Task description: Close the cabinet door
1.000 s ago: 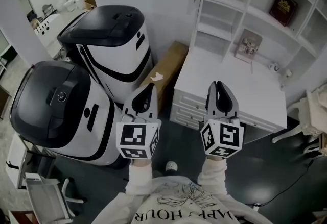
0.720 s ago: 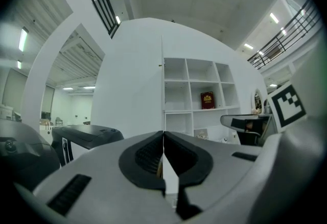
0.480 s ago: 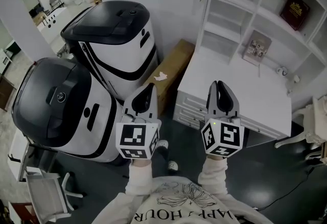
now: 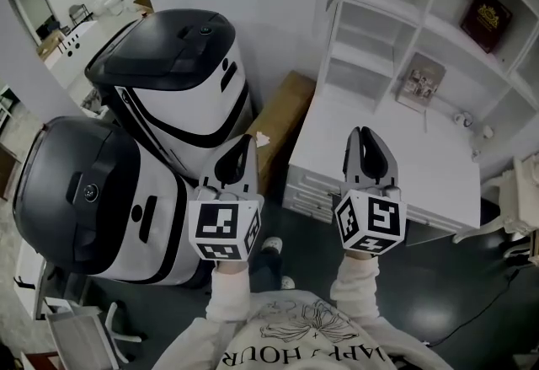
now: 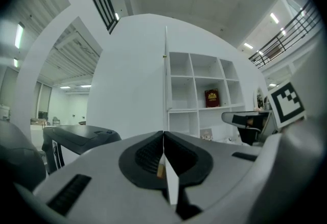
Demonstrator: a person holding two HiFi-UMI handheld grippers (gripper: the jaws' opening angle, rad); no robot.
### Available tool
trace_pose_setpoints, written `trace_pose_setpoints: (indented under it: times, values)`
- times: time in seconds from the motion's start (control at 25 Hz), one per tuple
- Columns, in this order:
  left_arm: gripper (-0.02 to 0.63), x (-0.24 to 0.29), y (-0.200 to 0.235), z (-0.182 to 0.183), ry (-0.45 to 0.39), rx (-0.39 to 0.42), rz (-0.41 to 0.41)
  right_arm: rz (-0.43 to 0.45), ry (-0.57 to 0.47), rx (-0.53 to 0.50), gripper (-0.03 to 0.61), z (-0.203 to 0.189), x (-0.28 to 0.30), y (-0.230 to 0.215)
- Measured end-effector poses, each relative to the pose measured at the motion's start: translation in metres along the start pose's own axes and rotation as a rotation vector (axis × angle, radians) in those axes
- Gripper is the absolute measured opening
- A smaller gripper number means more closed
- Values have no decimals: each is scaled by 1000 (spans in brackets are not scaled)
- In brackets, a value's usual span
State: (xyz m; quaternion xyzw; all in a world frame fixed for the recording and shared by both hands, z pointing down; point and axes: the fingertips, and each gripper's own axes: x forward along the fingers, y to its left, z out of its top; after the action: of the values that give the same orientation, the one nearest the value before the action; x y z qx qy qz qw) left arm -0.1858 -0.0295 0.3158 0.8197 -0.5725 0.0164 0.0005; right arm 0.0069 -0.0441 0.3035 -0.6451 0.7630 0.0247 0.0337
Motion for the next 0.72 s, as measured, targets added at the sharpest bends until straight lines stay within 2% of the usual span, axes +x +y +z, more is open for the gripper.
trace_pose_setpoints:
  times: [0.36,0.72]
  values:
    - [5,67,37,20,-31,21,-25,14,-32,6,46,16,78,5]
    - [5,118,69,22,-32,19,-47,53,-89,-7,65,46,145,16]
